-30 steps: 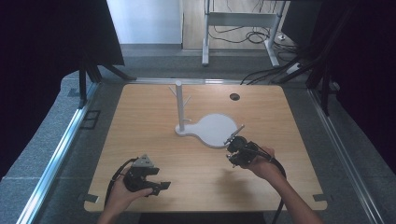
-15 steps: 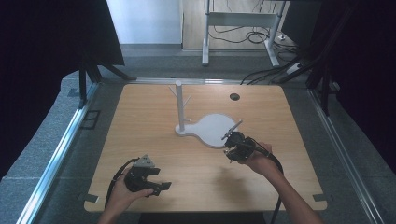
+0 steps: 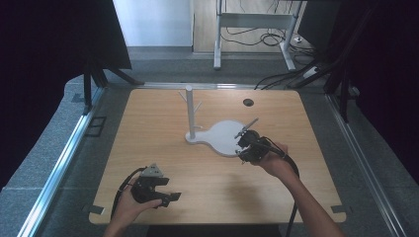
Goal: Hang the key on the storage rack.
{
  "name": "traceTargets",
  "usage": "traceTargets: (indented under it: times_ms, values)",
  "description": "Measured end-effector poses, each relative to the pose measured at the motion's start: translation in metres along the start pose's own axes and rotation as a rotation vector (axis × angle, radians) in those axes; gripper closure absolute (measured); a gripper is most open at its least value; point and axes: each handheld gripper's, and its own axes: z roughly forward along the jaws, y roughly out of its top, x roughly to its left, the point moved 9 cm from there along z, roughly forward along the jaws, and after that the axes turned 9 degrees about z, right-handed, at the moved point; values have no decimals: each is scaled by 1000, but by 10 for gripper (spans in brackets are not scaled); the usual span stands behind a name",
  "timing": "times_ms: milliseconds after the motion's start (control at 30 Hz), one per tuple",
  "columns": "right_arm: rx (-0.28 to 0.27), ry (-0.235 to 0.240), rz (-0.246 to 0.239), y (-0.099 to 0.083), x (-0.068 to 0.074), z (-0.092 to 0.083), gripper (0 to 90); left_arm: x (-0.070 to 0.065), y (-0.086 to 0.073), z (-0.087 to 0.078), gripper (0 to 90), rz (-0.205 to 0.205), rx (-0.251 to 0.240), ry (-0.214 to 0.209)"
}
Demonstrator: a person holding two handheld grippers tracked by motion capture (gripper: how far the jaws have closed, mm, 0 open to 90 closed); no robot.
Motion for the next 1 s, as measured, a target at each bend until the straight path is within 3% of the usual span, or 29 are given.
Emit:
traceTargets:
  times_ms: [167,433,767,1000]
  values:
    - [-24,-4,-17,10,4,-7,847,-1,0,1,252,2,3,-3]
    - [-73,21,5,26,-1,-14,847,1,0,-1,251,0,-5,1]
    - [-59,23,1,35,2,-10,847,0,0,-1,252,1,-3,0]
    - [-80,29,7,47,1,-7,847,0,0,0,251,5,1,-1]
